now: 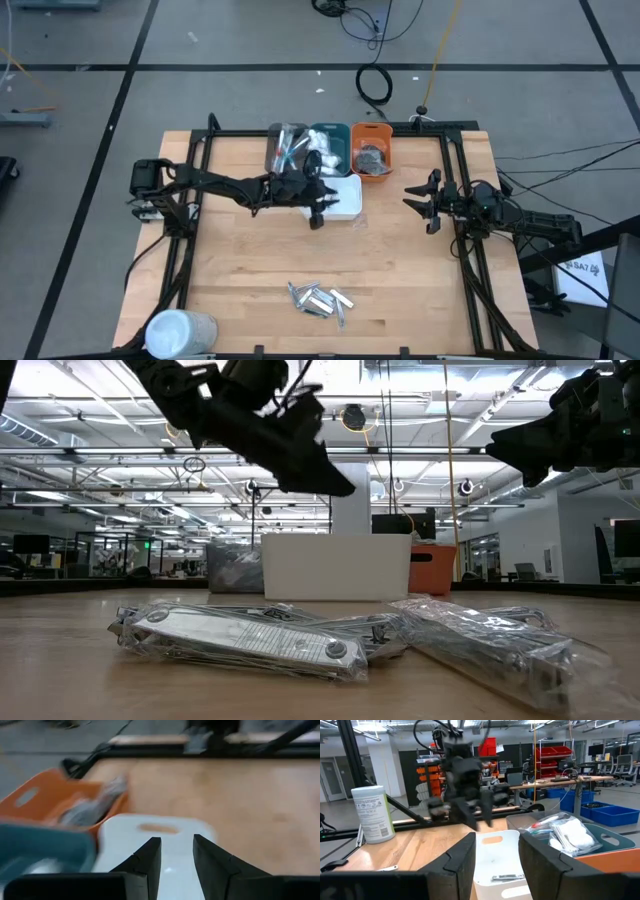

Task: Pick & Place Travel size toiletries
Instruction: Put the silver nail cutter into the white bin

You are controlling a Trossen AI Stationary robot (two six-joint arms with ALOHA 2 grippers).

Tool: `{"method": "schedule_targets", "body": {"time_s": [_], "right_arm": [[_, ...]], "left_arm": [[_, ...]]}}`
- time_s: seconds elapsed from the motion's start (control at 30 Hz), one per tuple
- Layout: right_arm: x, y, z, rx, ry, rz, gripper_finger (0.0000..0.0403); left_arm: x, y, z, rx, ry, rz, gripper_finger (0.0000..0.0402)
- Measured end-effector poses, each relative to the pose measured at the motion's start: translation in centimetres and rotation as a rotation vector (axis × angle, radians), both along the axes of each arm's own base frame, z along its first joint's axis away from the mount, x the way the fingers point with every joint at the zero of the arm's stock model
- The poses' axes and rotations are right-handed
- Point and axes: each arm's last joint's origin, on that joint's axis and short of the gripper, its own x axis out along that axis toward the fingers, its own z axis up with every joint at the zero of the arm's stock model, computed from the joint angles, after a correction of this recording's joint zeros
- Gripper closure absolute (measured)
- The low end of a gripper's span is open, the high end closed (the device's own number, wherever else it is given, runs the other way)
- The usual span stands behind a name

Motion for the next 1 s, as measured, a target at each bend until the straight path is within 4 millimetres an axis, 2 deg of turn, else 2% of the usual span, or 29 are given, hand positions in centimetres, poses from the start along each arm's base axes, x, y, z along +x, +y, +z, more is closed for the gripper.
{"method": "schedule_targets", "body": {"time_s": [0.13,0.27,0.43,0.6,0.73,0.87,1.0], "right_arm": [[0.0,0.0,0.0,0.000,0.000,0.000,0.0261],[0.0,0.0,0.0,0.000,0.000,0.000,0.0261],[0.0,0.0,0.0,0.000,0.000,0.000,0.0261],[0.0,0.0,-0.1,0.001,0.008,0.000,0.0261],[0.0,0.0,-0.2,0.003,0.018,0.001,0.0261],[0.1,0.0,-0.2,0.003,0.018,0.000,0.0261],[0.1,0.0,-0.2,0.003,0.016,0.000,0.0261]], "left_arm": [[-0.6,-2.9,1.6,0.019,-0.012,-0.155,0.0289],[-1.5,-7.4,3.8,0.036,0.065,-0.252,0.0289],[-2.7,-13.4,6.8,0.061,0.328,-0.138,0.0289],[-3.5,-18.4,8.0,-0.080,0.371,0.000,0.0289],[-4.1,-21.3,6.1,-0.225,0.425,0.075,0.0289],[-4.2,-23.3,2.3,-0.225,0.569,0.112,0.0289],[-3.2,-23.9,-1.6,-0.256,0.711,0.082,0.0289]]}}
